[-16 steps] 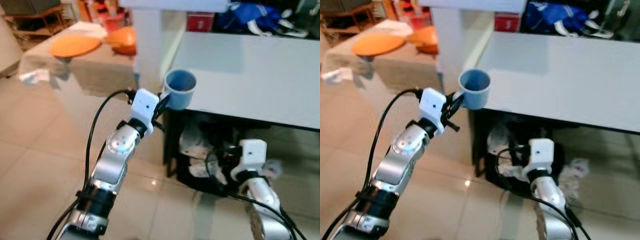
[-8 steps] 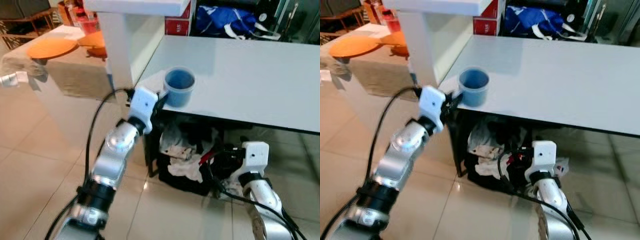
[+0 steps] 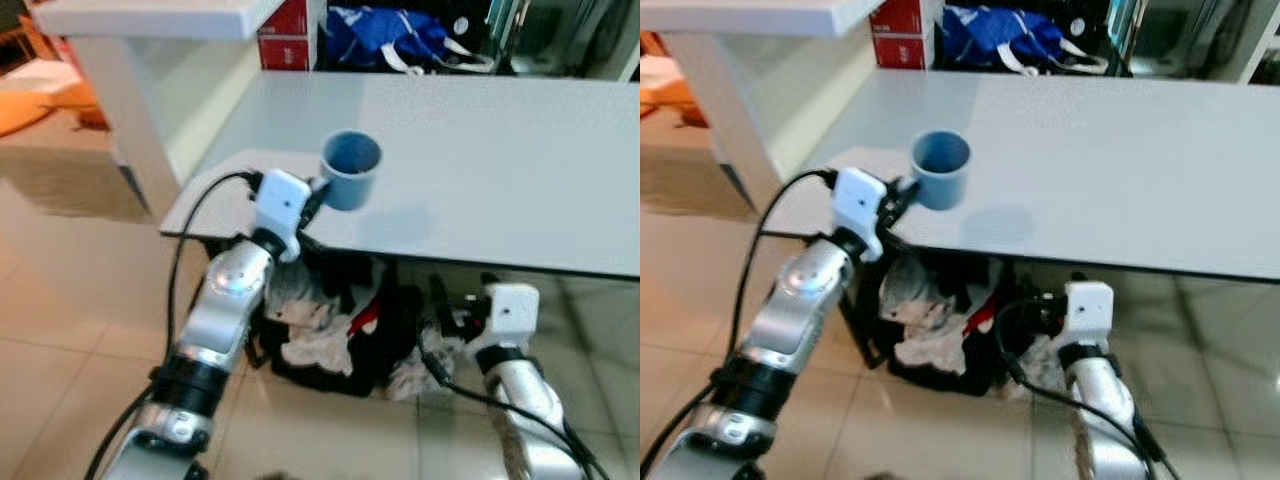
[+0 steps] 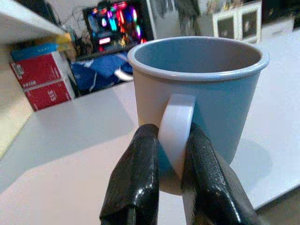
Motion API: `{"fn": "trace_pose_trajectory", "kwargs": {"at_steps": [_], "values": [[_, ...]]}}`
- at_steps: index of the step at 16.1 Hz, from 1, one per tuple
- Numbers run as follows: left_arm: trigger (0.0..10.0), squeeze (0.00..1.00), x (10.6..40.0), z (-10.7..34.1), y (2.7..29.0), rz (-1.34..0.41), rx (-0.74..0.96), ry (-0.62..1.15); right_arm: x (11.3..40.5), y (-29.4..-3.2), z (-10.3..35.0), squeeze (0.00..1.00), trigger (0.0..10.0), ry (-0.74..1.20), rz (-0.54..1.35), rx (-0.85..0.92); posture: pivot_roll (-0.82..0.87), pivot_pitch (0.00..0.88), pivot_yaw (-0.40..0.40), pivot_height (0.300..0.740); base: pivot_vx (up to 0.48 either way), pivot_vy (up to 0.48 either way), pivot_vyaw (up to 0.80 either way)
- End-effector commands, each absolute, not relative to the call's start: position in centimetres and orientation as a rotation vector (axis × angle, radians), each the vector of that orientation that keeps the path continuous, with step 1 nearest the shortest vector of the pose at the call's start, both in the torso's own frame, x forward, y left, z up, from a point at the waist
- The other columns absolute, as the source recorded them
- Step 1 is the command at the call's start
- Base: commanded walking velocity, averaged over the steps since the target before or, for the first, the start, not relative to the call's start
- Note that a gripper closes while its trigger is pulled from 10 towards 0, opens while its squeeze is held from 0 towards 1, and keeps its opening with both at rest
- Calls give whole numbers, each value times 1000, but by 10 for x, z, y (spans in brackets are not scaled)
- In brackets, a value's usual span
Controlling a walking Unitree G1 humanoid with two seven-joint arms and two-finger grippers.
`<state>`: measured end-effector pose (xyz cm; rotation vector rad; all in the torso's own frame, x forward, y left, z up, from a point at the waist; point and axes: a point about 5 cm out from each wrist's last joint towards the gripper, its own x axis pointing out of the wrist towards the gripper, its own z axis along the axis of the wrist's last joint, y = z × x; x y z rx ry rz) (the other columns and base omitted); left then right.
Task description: Setting the table
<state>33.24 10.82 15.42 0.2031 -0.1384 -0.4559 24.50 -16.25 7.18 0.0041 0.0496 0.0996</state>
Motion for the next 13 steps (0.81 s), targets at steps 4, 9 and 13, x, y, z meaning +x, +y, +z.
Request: {"fn": "trace_pose_trajectory", "kwargs": {"at_steps": [4,9,13], "values": [[0,0,334,163,98,-484,191,-177,243,-168,72,0,10000,48,90,-15,-108,0,64,740,408,-248,0],[0,0,347,153,115,-329,50,-57,242,-167,72,0,10000,54,91,-15,-106,0,61,740,84,0,0],[0,0,359,133,122,-257,21,67,242,-168,72,0,10000,57,93,-18,-111,0,56,740,0,0,0]]}}
